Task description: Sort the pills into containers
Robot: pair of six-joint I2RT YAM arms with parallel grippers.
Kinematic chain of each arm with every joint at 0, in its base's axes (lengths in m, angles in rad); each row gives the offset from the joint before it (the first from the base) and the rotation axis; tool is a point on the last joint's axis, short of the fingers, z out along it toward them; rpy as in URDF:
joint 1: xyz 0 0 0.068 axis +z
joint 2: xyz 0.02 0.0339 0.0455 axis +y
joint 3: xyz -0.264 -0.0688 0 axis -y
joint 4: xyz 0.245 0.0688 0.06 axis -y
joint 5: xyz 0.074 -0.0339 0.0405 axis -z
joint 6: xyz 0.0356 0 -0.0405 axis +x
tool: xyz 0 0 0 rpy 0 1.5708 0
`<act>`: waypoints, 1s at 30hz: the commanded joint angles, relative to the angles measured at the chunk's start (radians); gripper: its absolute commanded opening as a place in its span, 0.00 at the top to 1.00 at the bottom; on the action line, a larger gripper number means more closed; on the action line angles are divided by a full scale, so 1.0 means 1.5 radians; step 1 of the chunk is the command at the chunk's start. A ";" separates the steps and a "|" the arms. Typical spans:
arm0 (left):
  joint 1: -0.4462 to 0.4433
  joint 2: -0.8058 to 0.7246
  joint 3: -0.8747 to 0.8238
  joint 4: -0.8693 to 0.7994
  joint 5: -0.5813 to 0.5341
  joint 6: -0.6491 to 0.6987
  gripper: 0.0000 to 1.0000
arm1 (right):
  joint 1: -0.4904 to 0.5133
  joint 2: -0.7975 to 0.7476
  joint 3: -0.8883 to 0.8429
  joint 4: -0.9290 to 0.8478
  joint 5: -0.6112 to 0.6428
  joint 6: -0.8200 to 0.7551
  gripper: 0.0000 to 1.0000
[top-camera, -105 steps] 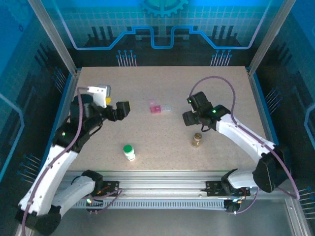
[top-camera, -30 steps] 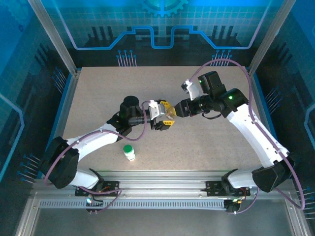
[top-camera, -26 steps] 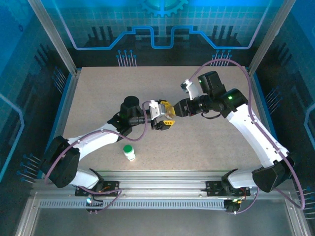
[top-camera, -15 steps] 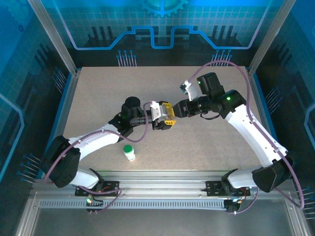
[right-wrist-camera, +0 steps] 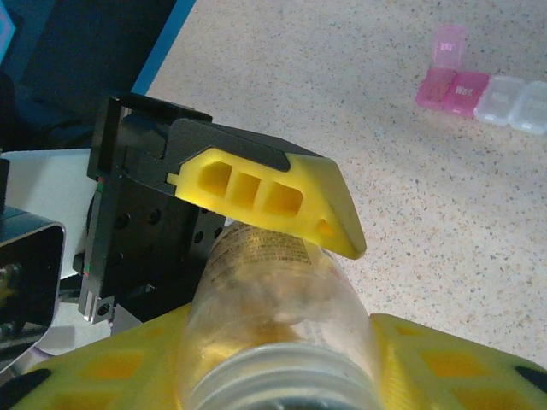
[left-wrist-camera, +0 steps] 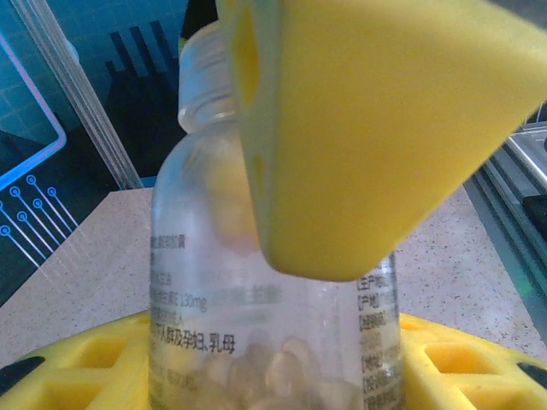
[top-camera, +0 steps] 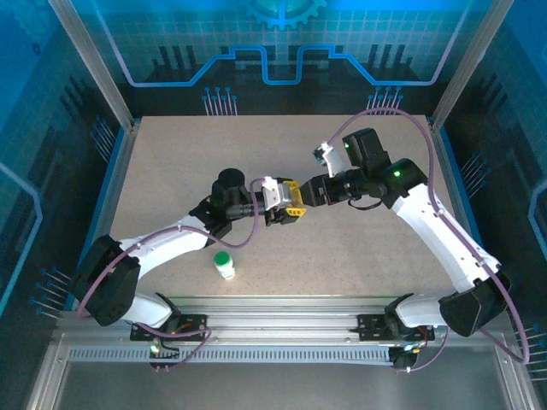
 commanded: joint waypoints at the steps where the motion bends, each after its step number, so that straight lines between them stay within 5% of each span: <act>1: -0.007 0.004 -0.021 0.045 -0.017 0.001 0.82 | -0.022 -0.038 -0.012 0.023 0.026 0.017 0.43; 6: -0.006 0.008 -0.029 0.041 -0.082 -0.055 1.00 | -0.052 -0.079 -0.022 0.031 0.072 0.032 0.34; 14: -0.004 0.064 -0.053 0.183 -0.222 -0.168 1.00 | -0.033 -0.115 -0.088 0.158 0.179 0.123 0.32; 25: -0.006 0.120 -0.055 0.322 -0.223 -0.222 1.00 | 0.032 -0.072 -0.166 0.367 0.275 0.204 0.33; 30: -0.007 0.125 -0.054 0.334 -0.218 -0.229 1.00 | 0.035 -0.051 -0.176 0.402 0.287 0.202 0.44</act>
